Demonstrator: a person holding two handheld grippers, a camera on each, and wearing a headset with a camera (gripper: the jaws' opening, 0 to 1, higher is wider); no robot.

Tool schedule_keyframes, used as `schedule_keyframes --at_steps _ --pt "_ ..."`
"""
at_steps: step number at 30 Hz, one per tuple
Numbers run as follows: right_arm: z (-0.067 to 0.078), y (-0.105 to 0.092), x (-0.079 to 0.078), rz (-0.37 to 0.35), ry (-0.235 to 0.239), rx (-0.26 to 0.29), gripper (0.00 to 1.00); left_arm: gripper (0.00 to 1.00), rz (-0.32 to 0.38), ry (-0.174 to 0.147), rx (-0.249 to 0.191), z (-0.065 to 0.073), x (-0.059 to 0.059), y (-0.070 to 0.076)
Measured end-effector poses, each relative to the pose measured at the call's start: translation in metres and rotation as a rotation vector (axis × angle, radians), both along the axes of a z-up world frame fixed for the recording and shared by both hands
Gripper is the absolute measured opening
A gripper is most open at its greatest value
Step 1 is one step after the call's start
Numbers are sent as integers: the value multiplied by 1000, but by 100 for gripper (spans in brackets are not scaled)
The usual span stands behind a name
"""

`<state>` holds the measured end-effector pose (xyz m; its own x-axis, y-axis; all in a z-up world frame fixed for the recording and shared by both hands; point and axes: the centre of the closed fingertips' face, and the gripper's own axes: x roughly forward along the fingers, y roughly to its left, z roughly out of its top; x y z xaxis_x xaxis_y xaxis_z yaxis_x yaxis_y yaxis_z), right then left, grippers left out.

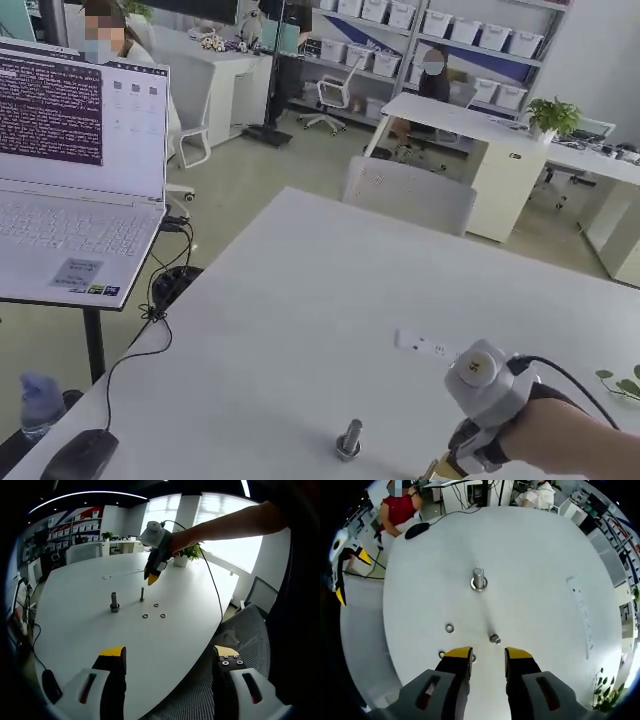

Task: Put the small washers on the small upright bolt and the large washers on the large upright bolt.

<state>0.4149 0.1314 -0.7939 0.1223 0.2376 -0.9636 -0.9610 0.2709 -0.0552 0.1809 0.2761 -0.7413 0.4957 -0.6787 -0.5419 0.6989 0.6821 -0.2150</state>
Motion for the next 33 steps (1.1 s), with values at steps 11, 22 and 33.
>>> schedule_keyframes --at_steps 11,22,33 --pt "-8 -9 -29 17 17 -15 28 69 -13 -12 -10 3 3 -5" --pt "-22 -17 -41 2 34 -18 28 69 -26 -19 -8 4 2 -7" --pt "-44 -24 -39 13 18 -38 28 74 13 -48 -38 13 8 -6"
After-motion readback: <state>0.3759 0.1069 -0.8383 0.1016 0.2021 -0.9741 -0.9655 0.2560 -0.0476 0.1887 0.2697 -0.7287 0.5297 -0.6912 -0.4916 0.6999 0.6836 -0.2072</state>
